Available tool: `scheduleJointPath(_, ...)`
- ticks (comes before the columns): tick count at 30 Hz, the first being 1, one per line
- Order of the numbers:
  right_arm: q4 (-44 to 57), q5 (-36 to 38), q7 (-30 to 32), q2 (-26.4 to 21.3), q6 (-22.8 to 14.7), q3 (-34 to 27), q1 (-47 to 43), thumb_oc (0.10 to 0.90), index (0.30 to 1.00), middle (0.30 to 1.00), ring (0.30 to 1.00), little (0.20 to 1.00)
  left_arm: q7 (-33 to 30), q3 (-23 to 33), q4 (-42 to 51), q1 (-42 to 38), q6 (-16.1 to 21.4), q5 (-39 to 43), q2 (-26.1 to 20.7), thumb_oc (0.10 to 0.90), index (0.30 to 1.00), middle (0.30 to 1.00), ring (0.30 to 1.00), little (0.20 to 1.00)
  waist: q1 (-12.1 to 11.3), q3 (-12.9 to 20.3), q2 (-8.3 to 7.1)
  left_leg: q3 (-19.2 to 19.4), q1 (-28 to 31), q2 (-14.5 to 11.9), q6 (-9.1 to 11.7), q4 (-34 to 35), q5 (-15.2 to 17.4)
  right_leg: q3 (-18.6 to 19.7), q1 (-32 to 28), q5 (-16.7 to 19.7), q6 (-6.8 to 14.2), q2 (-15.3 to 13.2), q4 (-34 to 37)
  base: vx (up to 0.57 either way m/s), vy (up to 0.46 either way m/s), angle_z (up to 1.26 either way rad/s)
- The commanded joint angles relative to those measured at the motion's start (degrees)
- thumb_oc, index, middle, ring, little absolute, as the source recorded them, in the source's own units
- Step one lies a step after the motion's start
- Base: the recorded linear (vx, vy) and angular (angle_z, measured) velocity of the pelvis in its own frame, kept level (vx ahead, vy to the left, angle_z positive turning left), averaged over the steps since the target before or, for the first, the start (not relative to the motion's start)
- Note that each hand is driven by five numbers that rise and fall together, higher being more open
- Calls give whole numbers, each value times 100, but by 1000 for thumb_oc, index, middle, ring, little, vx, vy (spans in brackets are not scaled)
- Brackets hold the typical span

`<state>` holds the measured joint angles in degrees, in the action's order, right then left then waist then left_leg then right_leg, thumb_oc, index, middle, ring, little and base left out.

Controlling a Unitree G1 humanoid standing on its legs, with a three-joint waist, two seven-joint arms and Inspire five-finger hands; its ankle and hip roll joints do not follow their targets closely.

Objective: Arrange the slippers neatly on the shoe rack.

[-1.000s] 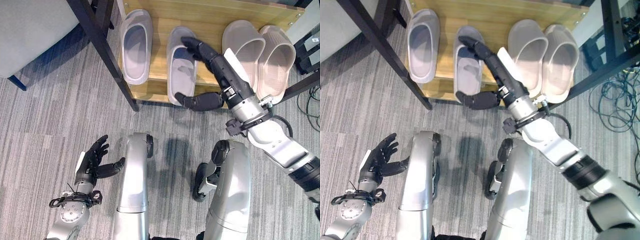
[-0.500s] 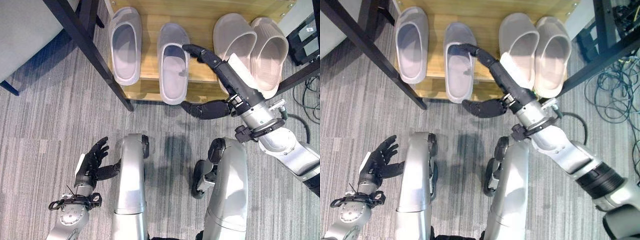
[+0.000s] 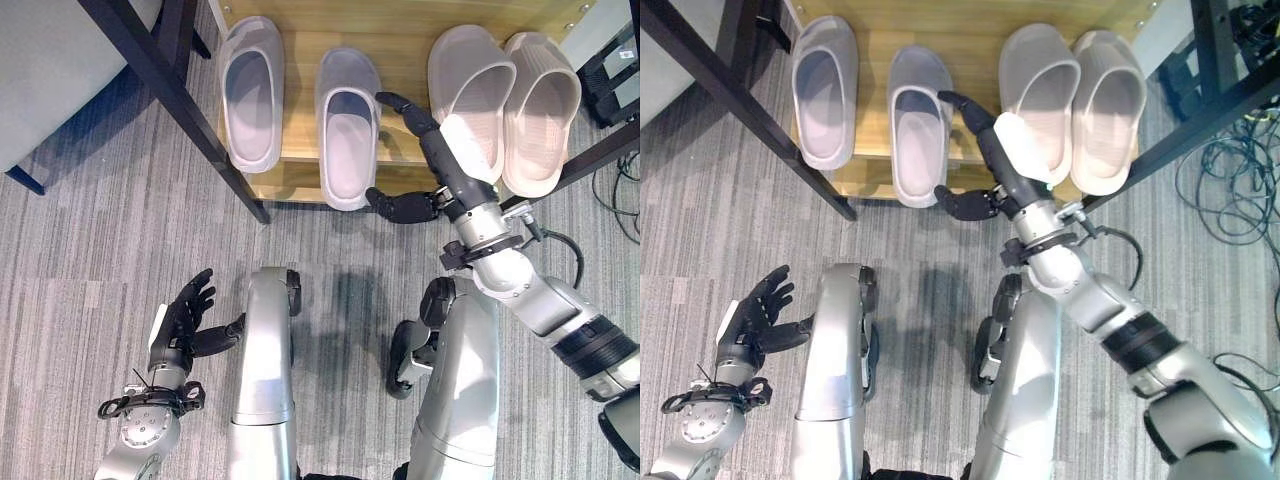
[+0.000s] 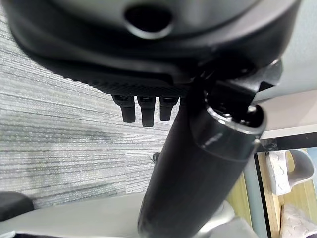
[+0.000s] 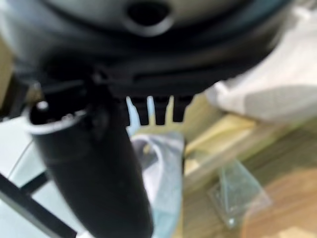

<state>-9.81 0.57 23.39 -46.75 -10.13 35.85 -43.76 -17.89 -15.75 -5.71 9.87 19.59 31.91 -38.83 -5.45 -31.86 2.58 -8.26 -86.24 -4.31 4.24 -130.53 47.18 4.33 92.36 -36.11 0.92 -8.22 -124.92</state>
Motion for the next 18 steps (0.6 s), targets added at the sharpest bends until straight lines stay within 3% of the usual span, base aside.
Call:
scheduleJointPath(1,309,-140,485,-74,-161,-163,-808,800,900,900,900,900,-181,-194,341,-83,426,-118,55,800,900,900,900,900,-223,207,242,179,-371,438,-280,679,-274,206,-241,-492,-435,-369,-164,0,0,0)
scheduleJointPath(9,-399,93,658,759,-13,-183,-1083,800,900,900,900,900,-202,-280,299,-222,429,-96,71,800,900,900,900,900,-273,207,231,229,-371,483,-269,710,-283,265,-241,-461,-454,-344,-199,0,0,0)
scheduleJointPath(18,-994,514,612,1037,-39,6,-1572,800,900,900,900,900,-141,-401,258,-342,405,-46,34,800,900,900,900,900,-351,207,233,203,-371,505,-233,686,-260,301,-241,-462,-475,-358,-251,0,0,0)
